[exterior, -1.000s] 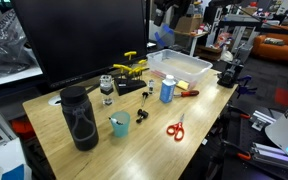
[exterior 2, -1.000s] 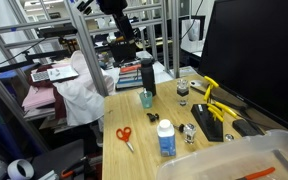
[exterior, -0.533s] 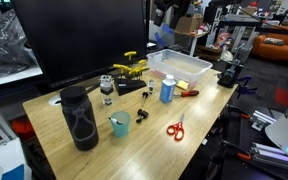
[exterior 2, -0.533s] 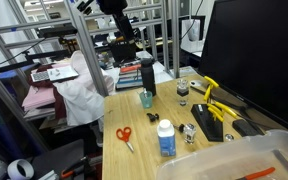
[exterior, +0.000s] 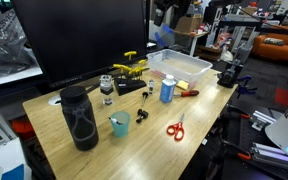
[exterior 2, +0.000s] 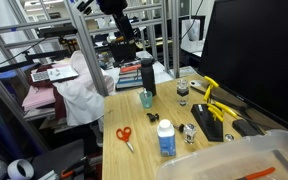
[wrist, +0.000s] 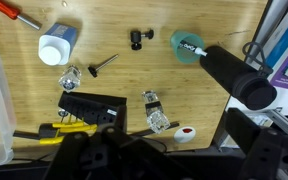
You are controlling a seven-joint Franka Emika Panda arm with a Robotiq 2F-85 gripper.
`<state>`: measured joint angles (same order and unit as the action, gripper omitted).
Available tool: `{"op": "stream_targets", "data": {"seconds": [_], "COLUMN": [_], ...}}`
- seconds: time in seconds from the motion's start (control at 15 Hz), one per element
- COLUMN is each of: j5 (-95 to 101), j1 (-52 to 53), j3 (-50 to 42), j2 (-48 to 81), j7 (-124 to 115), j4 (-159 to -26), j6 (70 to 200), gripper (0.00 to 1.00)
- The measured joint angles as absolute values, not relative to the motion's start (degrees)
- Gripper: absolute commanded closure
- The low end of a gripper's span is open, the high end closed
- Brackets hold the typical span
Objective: Put the blue bottle inside the plastic container on the right
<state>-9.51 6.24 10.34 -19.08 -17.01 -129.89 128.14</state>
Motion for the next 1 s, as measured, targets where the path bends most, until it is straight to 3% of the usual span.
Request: {"op": "stream_targets", "data": {"seconds": [1.0], "j5": [-3.4], "j1": [5.8], "j3": [11.1], "j2": [-16.0], "j7": [-29.5], "j4": [-133.9], "j6": [132.8], "gripper": [0.00]}}
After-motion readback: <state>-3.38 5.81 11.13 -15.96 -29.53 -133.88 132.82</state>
